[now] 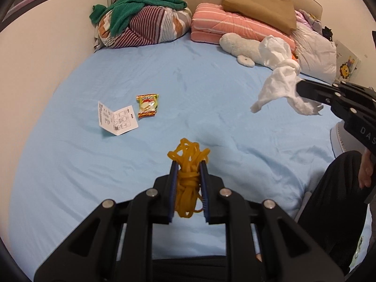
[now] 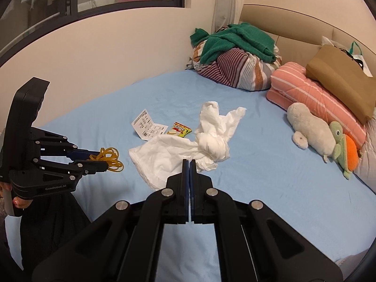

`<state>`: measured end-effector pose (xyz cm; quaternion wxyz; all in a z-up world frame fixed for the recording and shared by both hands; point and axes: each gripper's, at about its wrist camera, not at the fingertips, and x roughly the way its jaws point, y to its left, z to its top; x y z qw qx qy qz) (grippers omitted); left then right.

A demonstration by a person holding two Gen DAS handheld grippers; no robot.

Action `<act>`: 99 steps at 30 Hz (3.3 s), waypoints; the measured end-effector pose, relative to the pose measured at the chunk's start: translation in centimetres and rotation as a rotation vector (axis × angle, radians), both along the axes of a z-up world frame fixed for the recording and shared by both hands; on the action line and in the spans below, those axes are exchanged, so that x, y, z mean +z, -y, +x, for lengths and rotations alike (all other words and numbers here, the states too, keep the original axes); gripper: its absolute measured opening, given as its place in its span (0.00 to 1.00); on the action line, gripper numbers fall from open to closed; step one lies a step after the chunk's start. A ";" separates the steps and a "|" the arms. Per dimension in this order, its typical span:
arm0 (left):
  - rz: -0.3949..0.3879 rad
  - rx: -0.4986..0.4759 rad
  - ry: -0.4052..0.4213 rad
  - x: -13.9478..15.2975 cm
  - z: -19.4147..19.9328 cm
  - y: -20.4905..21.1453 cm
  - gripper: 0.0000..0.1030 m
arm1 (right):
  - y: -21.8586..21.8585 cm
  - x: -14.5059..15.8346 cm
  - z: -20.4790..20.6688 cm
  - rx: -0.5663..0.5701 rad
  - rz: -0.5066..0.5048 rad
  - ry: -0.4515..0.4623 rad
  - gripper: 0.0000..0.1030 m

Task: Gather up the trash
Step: 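Carry the rubber bands and white tissue to the grey bin and open both tools, then move both open tools back over the bed toward the leaflet and LIPO packet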

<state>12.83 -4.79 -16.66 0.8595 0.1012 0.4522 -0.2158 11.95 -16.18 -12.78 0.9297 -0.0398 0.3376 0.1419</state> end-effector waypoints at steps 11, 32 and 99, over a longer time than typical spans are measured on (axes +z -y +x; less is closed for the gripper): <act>-0.033 -0.153 0.054 4.7 -4.5 8.0 0.18 | 8.0 4.4 -8.8 -0.145 -0.010 0.091 0.00; -0.058 -0.626 0.161 11.7 -14.5 30.3 0.18 | 28.5 11.8 -30.0 -0.666 -0.139 0.175 0.00; -0.096 -0.321 0.130 10.0 -5.0 24.9 0.74 | 22.2 11.8 -16.6 -0.407 -0.096 0.136 0.61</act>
